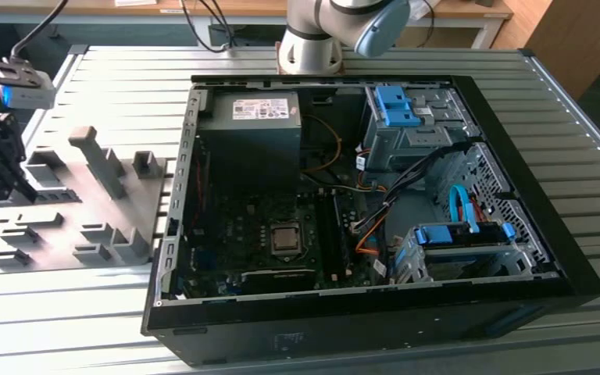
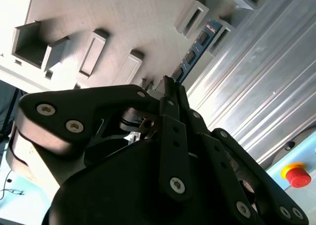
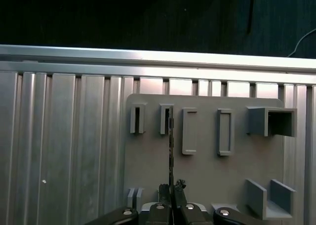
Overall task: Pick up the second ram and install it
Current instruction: 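Pick up the second ram and move it above second insertion slot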
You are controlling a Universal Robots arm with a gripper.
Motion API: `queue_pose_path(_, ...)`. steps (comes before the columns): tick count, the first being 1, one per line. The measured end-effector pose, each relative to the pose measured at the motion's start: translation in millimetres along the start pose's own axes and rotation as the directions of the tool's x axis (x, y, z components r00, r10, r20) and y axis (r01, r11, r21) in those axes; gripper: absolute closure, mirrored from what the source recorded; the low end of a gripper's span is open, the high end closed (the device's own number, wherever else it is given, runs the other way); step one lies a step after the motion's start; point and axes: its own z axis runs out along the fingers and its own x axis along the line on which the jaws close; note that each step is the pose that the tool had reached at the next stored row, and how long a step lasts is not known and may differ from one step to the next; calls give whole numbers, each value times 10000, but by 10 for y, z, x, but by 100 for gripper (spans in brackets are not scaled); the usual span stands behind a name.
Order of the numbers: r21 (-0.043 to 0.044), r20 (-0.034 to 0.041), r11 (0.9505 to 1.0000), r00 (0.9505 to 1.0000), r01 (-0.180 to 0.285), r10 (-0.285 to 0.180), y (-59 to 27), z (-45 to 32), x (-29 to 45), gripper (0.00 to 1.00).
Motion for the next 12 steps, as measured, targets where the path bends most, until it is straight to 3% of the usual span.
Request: queue_pose_path(12, -1, 0, 10000, 10000, 1, -1, 2, -263, -5, 86)
